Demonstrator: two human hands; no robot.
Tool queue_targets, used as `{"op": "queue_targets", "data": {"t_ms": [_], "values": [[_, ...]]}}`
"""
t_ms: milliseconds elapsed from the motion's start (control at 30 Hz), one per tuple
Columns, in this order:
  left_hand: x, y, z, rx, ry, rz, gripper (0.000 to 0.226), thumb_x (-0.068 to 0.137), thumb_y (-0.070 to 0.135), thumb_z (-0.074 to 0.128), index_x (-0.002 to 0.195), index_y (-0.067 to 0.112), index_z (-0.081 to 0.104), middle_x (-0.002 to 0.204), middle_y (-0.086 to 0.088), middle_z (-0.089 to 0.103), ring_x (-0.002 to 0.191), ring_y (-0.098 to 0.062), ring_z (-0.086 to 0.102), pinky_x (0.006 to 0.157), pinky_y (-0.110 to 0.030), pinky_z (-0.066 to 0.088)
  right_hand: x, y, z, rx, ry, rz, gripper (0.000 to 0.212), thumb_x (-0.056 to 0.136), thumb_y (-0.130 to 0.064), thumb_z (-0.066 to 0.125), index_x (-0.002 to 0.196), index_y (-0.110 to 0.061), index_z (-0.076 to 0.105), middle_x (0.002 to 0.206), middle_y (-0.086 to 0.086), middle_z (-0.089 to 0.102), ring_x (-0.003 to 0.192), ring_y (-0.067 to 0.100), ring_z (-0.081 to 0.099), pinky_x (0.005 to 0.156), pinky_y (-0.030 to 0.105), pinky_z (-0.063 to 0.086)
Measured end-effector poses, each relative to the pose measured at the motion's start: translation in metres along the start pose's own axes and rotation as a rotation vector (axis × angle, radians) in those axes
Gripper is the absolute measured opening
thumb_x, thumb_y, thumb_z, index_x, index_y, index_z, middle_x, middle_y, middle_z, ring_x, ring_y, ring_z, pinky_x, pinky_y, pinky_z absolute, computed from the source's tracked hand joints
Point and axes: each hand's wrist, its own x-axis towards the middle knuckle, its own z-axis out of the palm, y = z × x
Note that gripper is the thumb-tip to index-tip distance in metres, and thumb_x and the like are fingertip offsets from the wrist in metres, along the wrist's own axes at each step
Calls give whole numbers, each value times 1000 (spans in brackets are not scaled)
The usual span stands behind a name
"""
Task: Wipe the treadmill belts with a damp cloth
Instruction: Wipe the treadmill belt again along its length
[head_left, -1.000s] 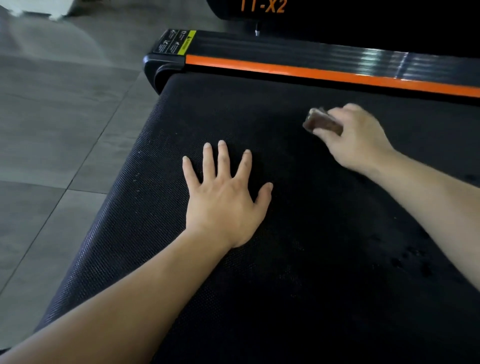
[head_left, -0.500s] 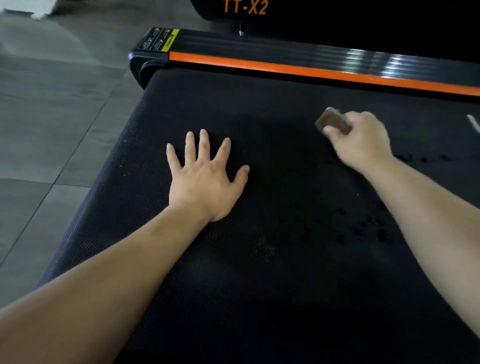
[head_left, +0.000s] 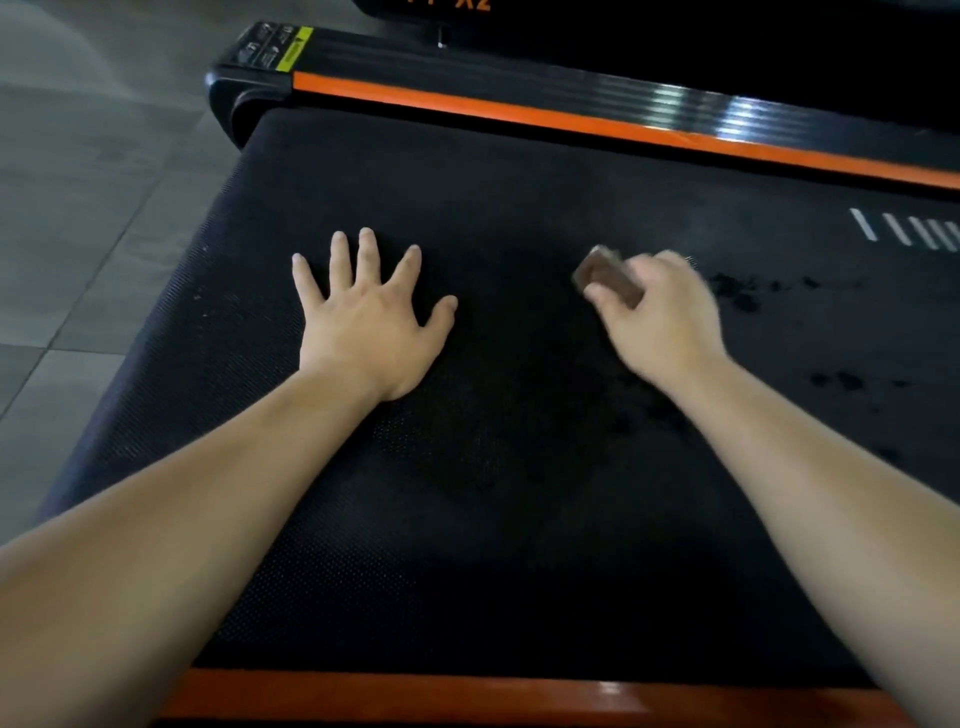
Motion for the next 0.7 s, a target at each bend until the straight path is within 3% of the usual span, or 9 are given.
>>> {"op": "queue_targets", "data": {"t_ms": [100,167,233,333,367,500,600,700], "values": [[-1,0,-1,-5,4,10,79,98,73,18,164,29,16,172,-18,4,158,-39,-6,123,-68,-5,-60,-29,-11,146,-164,-213,30,88,-45,68,74,-24,52,78,-9,44,71,16,49,61,32,37],[0,0,-2,-14,0,13,79,98,72,18,163,28,17,172,-19,4,158,-39,-6,122,-68,-5,-76,-25,-17,153,-217,-313,33,88,-49,63,73,-22,52,77,-8,46,70,16,49,61,34,40],[0,0,-3,-34,-6,9,77,99,71,21,163,28,20,171,-18,6,158,-39,-4,122,-69,-5,-59,-3,-17,62,-116,-252,37,89,-51,61,75,-17,57,77,-4,48,73,21,52,63,36,40],[-2,-1,-6,-109,63,28,69,100,63,37,157,24,36,169,-16,21,159,-35,5,121,-70,-6,-41,14,-19,-35,8,-7,34,91,-49,62,76,-19,52,79,-4,47,80,29,57,65,35,41],[-3,-1,-7,-140,104,43,64,100,58,44,153,22,43,167,-14,27,159,-32,8,122,-69,-6,-50,7,-17,-27,19,-26,33,90,-48,62,76,-19,53,79,-3,48,80,30,57,65,35,42],[-12,11,-12,-273,173,105,48,99,45,55,141,20,58,158,-8,45,156,-27,21,124,-67,-3,-122,-33,-26,176,-171,-322,38,91,-51,59,76,-17,59,79,0,49,74,25,52,68,39,43],[-21,43,-13,-304,49,127,53,100,48,52,147,25,51,164,-9,35,158,-27,13,125,-63,-4,-122,-15,-31,126,-196,-394,39,91,-52,59,78,-15,61,79,0,50,75,25,52,69,41,45],[-29,68,-5,-250,-57,137,58,102,53,46,154,29,40,171,-12,15,160,-32,-1,124,-64,-9,-93,14,-34,62,-53,-176,35,88,-52,61,75,-20,56,77,-2,47,76,28,54,65,38,45]]}}
